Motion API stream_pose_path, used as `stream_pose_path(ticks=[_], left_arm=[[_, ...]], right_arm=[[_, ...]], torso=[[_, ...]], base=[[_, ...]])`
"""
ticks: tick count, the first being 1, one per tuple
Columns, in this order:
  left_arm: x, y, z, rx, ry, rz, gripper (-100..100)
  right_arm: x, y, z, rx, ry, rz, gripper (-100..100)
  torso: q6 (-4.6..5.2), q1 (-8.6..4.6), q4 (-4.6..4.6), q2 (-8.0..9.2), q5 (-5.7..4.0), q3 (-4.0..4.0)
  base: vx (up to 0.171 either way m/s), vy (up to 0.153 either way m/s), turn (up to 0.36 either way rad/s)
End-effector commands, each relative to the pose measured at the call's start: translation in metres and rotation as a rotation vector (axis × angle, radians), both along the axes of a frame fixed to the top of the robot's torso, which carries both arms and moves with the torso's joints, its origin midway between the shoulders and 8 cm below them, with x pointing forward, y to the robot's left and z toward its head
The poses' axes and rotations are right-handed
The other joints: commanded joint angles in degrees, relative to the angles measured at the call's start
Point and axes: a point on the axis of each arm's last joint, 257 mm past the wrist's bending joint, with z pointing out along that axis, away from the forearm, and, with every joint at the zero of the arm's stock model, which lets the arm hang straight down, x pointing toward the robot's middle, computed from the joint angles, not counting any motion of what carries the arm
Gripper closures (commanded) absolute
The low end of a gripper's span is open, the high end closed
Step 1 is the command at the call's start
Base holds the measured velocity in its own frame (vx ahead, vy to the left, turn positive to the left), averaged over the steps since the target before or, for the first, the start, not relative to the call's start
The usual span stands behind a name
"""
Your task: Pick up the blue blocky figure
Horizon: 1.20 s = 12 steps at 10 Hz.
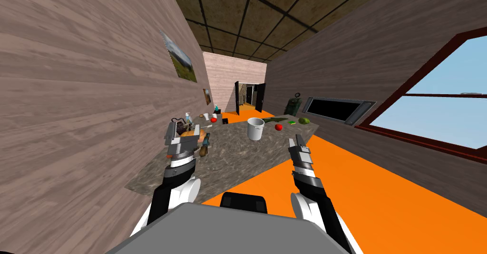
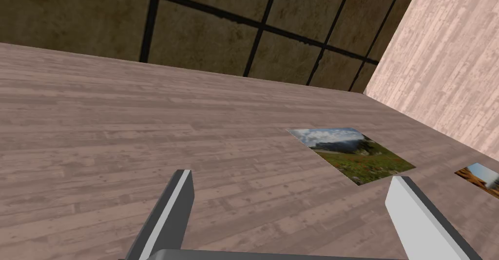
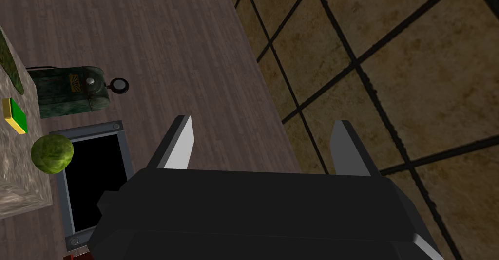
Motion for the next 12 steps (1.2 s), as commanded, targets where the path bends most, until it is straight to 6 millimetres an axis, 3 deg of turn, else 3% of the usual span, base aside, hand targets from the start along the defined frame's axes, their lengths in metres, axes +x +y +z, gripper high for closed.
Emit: stream_pose_path(ticks=[1, 5, 7, 9, 10, 12], left_arm=[[0.008, -0.007, -0.013, 0.036, 0.031, -0.026, -100], [0.027, -0.027, -0.055, 0.137, 0.121, -0.102, -100], [0.036, -0.039, -0.086, 0.203, 0.184, -0.157, -100], [0.043, -0.043, -0.116, 0.235, 0.244, -0.187, -100], [0.044, -0.042, -0.118, 0.234, 0.250, -0.186, -100], [0.047, -0.047, -0.142, 0.270, 0.296, -0.220, -100]], right_arm=[[0.000, 0.000, 0.000, 0.000, 0.000, 0.000, 0], [0.000, 0.000, 0.000, 0.000, 0.000, 0.000, 0], [0.000, 0.000, 0.000, 0.000, 0.000, 0.000, 0], [0.000, 0.000, 0.000, 0.000, 0.000, 0.000, 0], [0.000, 0.000, 0.000, 0.000, 0.000, 0.000, 0], [0.000, 0.000, 0.000, 0.000, 0.000, 0.000, 0]], torso=[[0.00, 0.00, 0.00, 0.00, 0.00, 0.00], [0.01, -0.27, 0.14, 0.65, -0.06, 0.38], [0.02, -0.38, 0.12, 0.54, -0.08, 0.32], [0.00, -0.31, 0.11, 0.48, -0.08, 0.28], [0.01, -0.22, 0.10, 0.41, -0.05, 0.24], [0.00, -0.15, 0.08, 0.33, -0.04, 0.20]], base=[[-0.050, -0.036, -0.025], [-0.150, -0.070, -0.034], [-0.137, -0.115, -0.071], [-0.104, -0.068, -0.035], [-0.070, -0.042, -0.034], [-0.073, -0.048, -0.049]])
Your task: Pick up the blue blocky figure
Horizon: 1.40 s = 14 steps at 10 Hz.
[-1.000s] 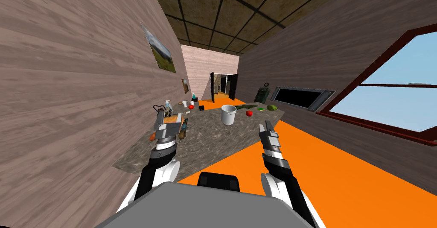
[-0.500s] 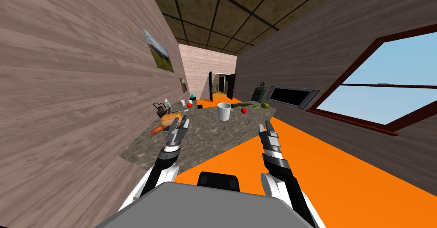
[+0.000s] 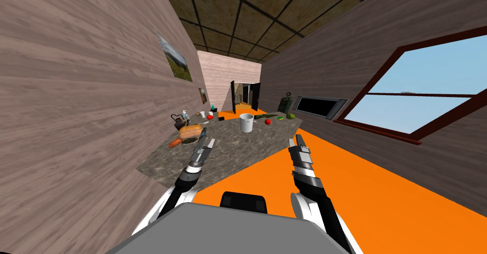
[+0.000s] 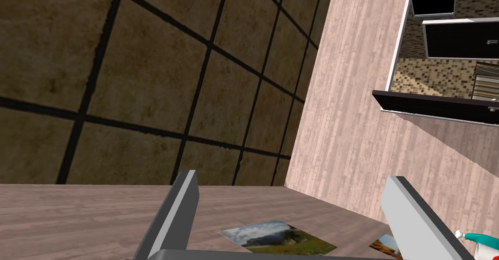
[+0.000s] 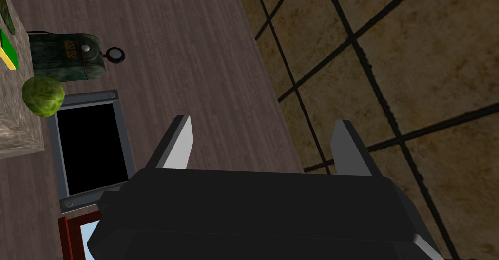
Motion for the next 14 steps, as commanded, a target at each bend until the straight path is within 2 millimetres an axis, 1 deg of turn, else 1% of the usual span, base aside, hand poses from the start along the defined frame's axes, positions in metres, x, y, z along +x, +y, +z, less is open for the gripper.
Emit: stream_pose_path(ticks=[1, 2, 3, 4, 5, 6, 7, 8, 9, 10, 14], left_arm=[[0.003, -0.009, -0.019, 0.044, 0.034, -0.046, -100], [0.005, -0.006, -0.029, 0.043, 0.056, -0.040, -100], [0.005, -0.005, -0.032, 0.043, 0.062, -0.039, -100], [0.004, -0.011, -0.049, 0.084, 0.095, -0.081, -100], [0.005, -0.009, -0.057, 0.083, 0.113, -0.077, -100], [0.003, -0.016, -0.071, 0.125, 0.138, -0.124, -100], [0.004, -0.011, -0.084, 0.124, 0.167, -0.117, -100], [0.000, -0.017, -0.098, 0.163, 0.194, -0.164, -100], [0.000, -0.012, -0.113, 0.165, 0.229, -0.157, -100], [0.000, -0.011, -0.116, 0.165, 0.236, -0.155, -100], [0.000, -0.011, -0.116, 0.165, 0.236, -0.155, -100]], right_arm=[[0.000, 0.000, 0.000, 0.000, 0.000, 0.000, 0], [0.000, 0.000, 0.000, 0.000, 0.000, 0.000, 0], [0.000, 0.000, 0.000, 0.000, 0.000, 0.000, 0], [0.000, 0.000, 0.000, 0.000, 0.000, 0.000, 0], [0.000, 0.000, 0.000, 0.000, 0.000, 0.000, 0], [0.000, 0.000, 0.000, 0.000, 0.000, 0.000, 0], [0.000, 0.000, 0.000, 0.000, 0.000, 0.000, 0], [0.000, 0.000, 0.000, 0.000, 0.000, 0.000, 0], [0.000, 0.000, 0.000, 0.000, 0.000, 0.000, 0], [0.000, 0.000, 0.000, 0.000, 0.000, 0.000, 0], [0.000, 0.000, 0.000, 0.000, 0.000, 0.000, 0]], torso=[[0.00, 0.00, 0.00, 0.00, 0.00, 0.00], [0.02, -0.06, -0.01, 0.00, -0.01, -0.01], [0.00, -0.03, -0.01, -0.03, -0.01, -0.02], [-0.01, 0.07, -0.03, -0.13, 0.01, -0.07], [0.01, 0.06, -0.03, -0.10, 0.01, -0.06], [0.00, 0.10, -0.03, -0.16, 0.02, -0.08], [0.01, 0.10, -0.06, -0.27, 0.02, -0.15], [0.01, 0.08, -0.07, -0.31, 0.02, -0.18], [0.02, 0.02, -0.07, -0.35, 0.00, -0.20], [-0.02, 0.13, -0.07, -0.31, 0.02, -0.18], [-0.02, 0.20, -0.06, -0.27, 0.04, -0.15]], base=[[-0.069, -0.065, -0.095], [-0.063, -0.054, -0.029], [-0.028, -0.022, 0.017], [-0.043, -0.032, -0.080], [-0.030, -0.024, -0.045], [0.012, -0.026, -0.073], [0.011, -0.029, -0.083], [0.019, -0.054, -0.152], [0.005, -0.013, -0.036], [-0.004, 0.011, 0.033], [0.000, 0.000, 0.001]])
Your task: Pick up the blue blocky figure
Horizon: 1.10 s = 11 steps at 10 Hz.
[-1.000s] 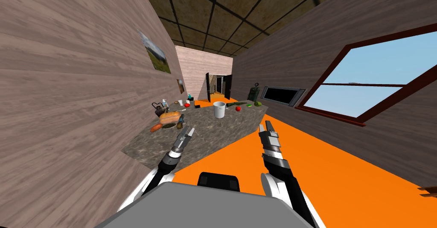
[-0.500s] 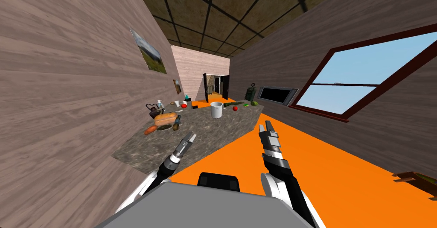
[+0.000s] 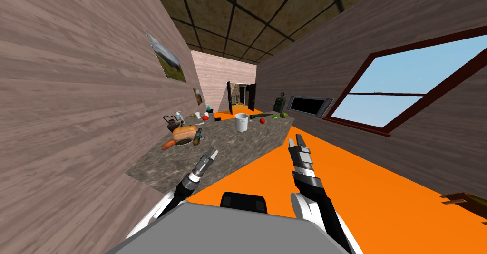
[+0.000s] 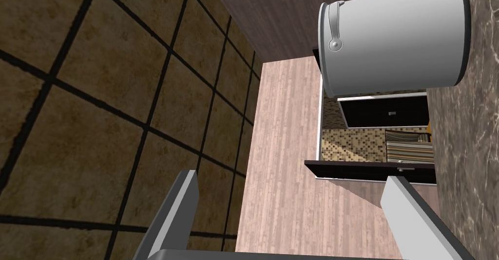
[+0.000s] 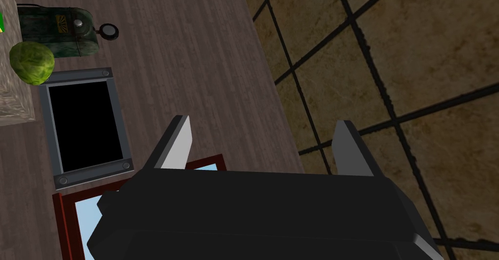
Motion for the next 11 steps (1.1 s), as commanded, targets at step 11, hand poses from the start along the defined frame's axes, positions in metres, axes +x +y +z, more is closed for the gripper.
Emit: stream_pose_path(ticks=[11], left_arm=[[-0.091, -0.004, -0.076, 0.141, 0.256, -0.157, -100]], right_arm=[[0.000, 0.000, 0.000, 0.000, 0.000, 0.000, 0]], torso=[[-0.01, -0.44, -0.05, -0.23, -0.10, -0.13]], base=[[0.034, -0.082, 0.041]])
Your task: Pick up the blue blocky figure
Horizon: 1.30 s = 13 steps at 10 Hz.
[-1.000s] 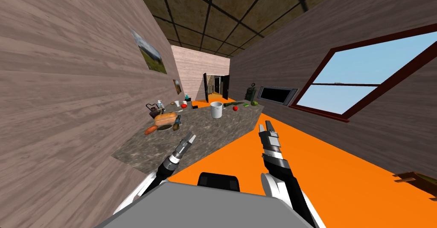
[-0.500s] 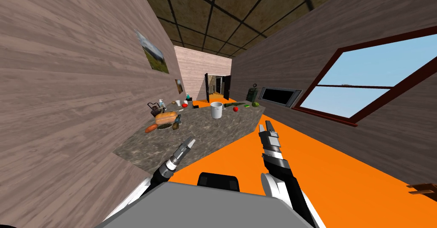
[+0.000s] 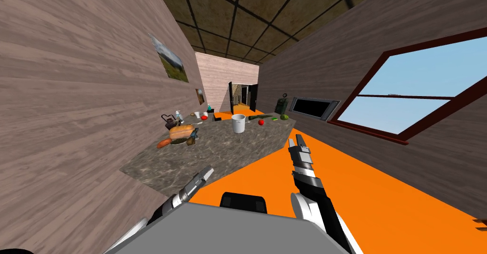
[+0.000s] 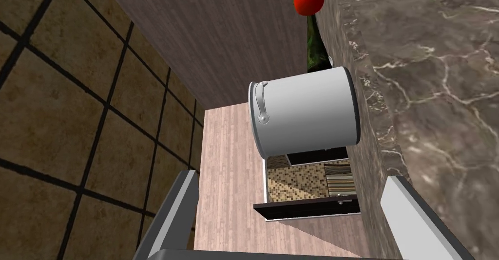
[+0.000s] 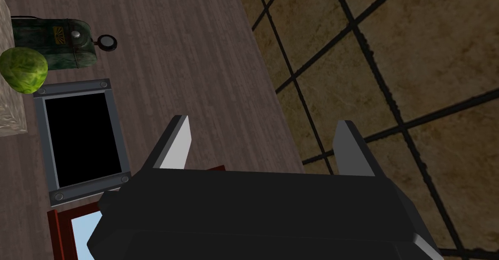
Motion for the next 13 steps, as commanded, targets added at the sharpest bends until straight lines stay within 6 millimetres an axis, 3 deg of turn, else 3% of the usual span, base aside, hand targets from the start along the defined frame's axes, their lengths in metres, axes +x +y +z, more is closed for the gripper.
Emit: stream_pose_path(ticks=[1, 2, 3, 4, 5, 6, 7, 8, 9, 10, 11, 13], left_arm=[[-0.025, 0.004, -0.024, 0.025, 0.081, -0.034, -100], [-0.042, 0.008, -0.036, 0.037, 0.136, -0.050, -100], [-0.043, 0.009, -0.036, 0.046, 0.139, -0.058, -100], [-0.062, 0.014, -0.048, 0.061, 0.200, -0.076, -100], [-0.063, 0.015, -0.048, 0.063, 0.201, -0.077, -100], [-0.083, 0.021, -0.060, 0.076, 0.266, -0.094, -100], [-0.083, 0.022, -0.060, 0.079, 0.267, -0.096, -100], [-0.104, 0.029, -0.071, 0.090, 0.335, -0.110, -100], [-0.105, 0.030, -0.071, 0.094, 0.336, -0.113, -100], [-0.127, 0.039, -0.082, 0.105, 0.408, -0.124, -100], [-0.127, 0.040, -0.082, 0.109, 0.409, -0.128, -100], [-0.171, 0.060, -0.099, 0.126, 0.556, -0.140, -100]], right_arm=[[0.000, 0.000, 0.000, 0.000, 0.000, 0.000, 0], [0.000, 0.000, 0.000, 0.000, 0.000, 0.000, 0], [0.000, 0.000, 0.000, 0.000, 0.000, 0.000, 0], [0.000, 0.000, 0.000, 0.000, 0.000, 0.000, 0], [0.000, 0.000, 0.000, 0.000, 0.000, 0.000, 0], [0.000, 0.000, 0.000, 0.000, 0.000, 0.000, 0], [0.000, 0.000, 0.000, 0.000, 0.000, 0.000, 0], [0.000, 0.000, 0.000, 0.000, 0.000, 0.000, 0], [0.000, 0.000, 0.000, 0.000, 0.000, 0.000, 0], [0.000, 0.000, 0.000, 0.000, 0.000, 0.000, 0], [0.000, 0.000, 0.000, 0.000, 0.000, 0.000, 0], [0.000, 0.000, 0.000, 0.000, 0.000, 0.000, 0]], torso=[[0.00, 0.00, 0.00, 0.00, 0.00, 0.00], [0.00, 0.02, 0.00, -0.01, 0.01, 0.00], [0.01, -0.05, 0.00, -0.03, -0.01, -0.02], [0.02, 0.11, 0.01, 0.02, 0.02, 0.01], [0.02, 0.23, 0.02, 0.08, 0.05, 0.04], [0.02, 0.30, 0.03, 0.12, 0.06, 0.07], [0.02, 0.30, 0.03, 0.10, 0.07, 0.06], [0.02, 0.31, 0.03, 0.12, 0.07, 0.07], [0.02, 0.28, 0.02, 0.08, 0.07, 0.05], [0.02, 0.32, 0.02, 0.06, 0.07, 0.03], [0.02, 0.30, 0.01, 0.04, 0.07, 0.03], [0.03, 0.31, 0.02, 0.07, 0.07, 0.04]], base=[[0.066, -0.114, 0.010], [0.078, -0.132, -0.013], [0.048, -0.084, 0.008], [0.032, -0.055, -0.027], [0.025, -0.037, -0.010], [0.036, -0.042, -0.033], [0.029, -0.038, -0.013], [0.044, -0.050, -0.051], [0.048, -0.038, -0.018], [0.052, -0.042, -0.056], [0.035, -0.036, -0.030], [0.059, -0.046, -0.101]])
